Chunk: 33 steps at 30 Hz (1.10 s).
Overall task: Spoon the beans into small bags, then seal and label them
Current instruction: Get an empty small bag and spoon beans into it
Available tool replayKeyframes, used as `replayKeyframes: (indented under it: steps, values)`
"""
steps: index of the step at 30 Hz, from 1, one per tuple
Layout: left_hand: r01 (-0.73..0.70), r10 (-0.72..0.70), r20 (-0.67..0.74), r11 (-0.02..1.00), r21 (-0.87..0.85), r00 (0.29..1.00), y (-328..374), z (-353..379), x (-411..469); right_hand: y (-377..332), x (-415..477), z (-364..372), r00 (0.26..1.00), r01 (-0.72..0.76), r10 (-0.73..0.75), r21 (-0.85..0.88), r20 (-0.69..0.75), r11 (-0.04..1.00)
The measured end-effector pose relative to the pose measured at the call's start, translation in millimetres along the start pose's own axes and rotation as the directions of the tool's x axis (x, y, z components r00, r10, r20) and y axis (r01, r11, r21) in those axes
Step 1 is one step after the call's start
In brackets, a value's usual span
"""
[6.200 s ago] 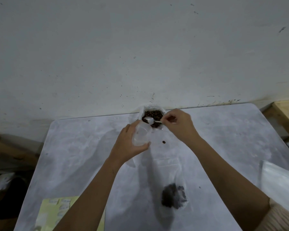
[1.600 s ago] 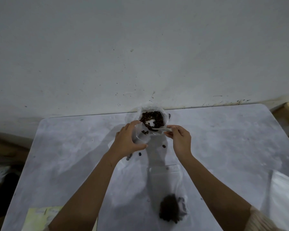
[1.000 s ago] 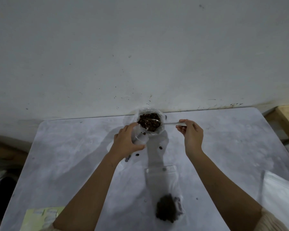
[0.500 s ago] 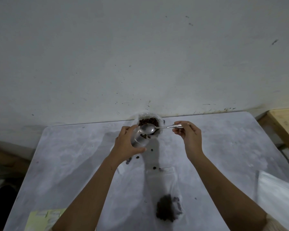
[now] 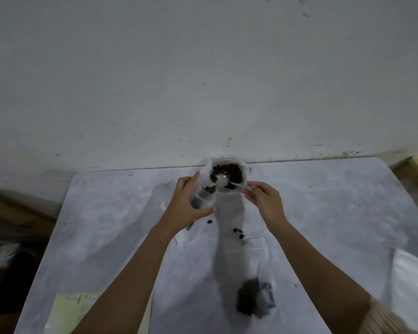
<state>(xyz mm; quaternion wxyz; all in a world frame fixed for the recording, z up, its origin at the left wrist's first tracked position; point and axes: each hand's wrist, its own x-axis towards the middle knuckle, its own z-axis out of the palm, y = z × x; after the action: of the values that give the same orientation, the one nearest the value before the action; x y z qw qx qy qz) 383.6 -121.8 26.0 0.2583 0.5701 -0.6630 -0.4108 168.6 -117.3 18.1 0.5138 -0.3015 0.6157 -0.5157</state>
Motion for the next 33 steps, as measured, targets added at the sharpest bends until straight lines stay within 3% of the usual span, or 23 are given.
replayKeyframes:
  steps: [6,12,17,21,25,29,33]
  values:
    - [-0.016,0.015,-0.021,0.999,-0.043,1.0,1.2,-0.7,-5.6,4.9,-0.1,0.4,0.995,0.099,-0.085,-0.455,0.051,0.885]
    - [-0.024,0.022,-0.033,0.997,-0.069,0.999,11.9,-1.5,-11.2,-11.8,-7.7,-8.1,0.958,0.264,-0.282,-0.574,0.059,0.775]
    - [-0.065,0.062,-0.029,0.988,-0.138,0.998,30.0,-0.1,-16.7,-28.1,-17.6,5.6,0.914,0.405,-0.35,-0.464,0.203,0.788]
    - [-0.058,0.076,0.05,0.953,-0.299,0.996,45.7,2.2,-24.7,-33.5,-29.1,26.0,0.885,0.397,-0.286,-0.274,0.369,0.876]
    - [-0.024,0.091,0.156,0.92,-0.391,0.984,55.6,2.3,-29.2,-34.2,-41.4,35.0,0.861,0.34,-0.263,-0.108,0.436,0.934]
    - [-0.019,0.058,0.1,0.937,-0.349,0.993,58.0,0.5,-34.1,-30.0,-46.9,39.0,0.894,0.277,-0.237,-0.053,0.379,0.959]
    - [-0.117,0.047,-0.191,0.919,-0.376,0.98,53.1,-3.1,-35.0,-29.1,-47.4,39.8,0.93,0.338,-0.32,-0.074,0.18,0.938]
